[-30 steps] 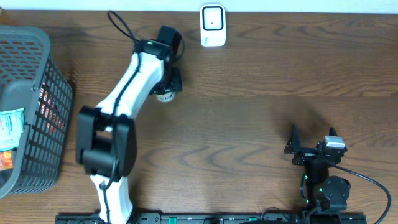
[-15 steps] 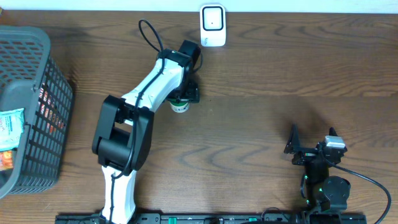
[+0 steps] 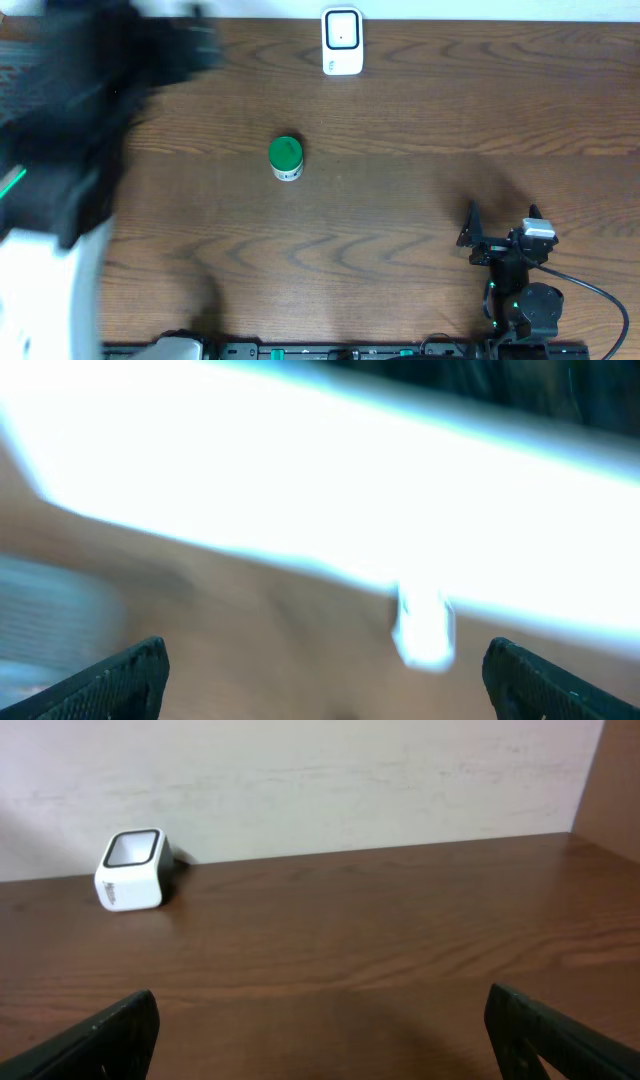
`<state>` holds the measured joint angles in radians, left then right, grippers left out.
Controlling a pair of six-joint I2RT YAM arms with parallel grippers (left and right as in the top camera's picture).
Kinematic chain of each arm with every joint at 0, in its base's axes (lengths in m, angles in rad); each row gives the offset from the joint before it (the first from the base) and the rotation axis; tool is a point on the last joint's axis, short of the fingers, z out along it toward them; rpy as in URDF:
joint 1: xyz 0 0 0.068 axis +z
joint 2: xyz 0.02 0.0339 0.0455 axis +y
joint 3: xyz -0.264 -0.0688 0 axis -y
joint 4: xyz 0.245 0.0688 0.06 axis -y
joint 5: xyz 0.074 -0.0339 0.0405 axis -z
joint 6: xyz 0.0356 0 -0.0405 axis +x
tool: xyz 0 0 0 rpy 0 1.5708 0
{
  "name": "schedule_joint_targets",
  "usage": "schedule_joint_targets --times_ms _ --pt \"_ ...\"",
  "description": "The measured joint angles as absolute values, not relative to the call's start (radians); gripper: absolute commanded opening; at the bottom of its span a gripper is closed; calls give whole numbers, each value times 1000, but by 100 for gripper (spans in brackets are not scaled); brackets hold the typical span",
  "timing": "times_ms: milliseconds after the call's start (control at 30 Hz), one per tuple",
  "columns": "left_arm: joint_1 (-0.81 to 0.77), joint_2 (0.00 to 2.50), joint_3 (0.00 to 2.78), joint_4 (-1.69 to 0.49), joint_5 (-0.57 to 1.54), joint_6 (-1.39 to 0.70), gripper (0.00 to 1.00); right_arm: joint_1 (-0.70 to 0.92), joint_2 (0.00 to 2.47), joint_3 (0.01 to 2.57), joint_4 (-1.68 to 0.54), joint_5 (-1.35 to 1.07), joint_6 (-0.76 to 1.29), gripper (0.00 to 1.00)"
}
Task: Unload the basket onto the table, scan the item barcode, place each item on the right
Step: 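Reach the left gripper into the basket and grasp the red candy bar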
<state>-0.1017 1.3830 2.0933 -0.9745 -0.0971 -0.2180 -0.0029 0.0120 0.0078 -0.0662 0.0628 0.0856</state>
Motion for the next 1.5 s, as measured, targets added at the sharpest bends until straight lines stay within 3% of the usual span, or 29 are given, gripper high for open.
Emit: schedule_joint_targets --times_ms 133,267,433,567,1000,1300,1333,1467,1500 --pt "223 1233 2137 -1055 -206 -297 100 -3 12 8 -67 63 86 99" --pt "557 1255 2114 -1195 -205 -431 100 -3 12 8 -66 63 86 99" --pt "764 1456 2014 -1251 -107 -526 100 -3 12 8 -67 63 86 99" --pt "791 1636 1958 -1230 -50 -515 98 -3 12 8 -67 63 86 99" --pt "701 2093 1958 -1151 93 -153 98 -3 12 8 -66 63 86 99" --pt "650 2327 1958 -1134 105 -76 99 -3 12 8 -66 63 86 99" --pt "649 2333 1962 -1140 97 -76 94 -3 12 8 -66 63 86 99" --pt "652 2336 1966 -1155 89 -73 46 -3 12 8 -67 63 86 99" --pt "654 2336 1966 -1161 88 -67 39 -3 12 8 -66 63 86 99"
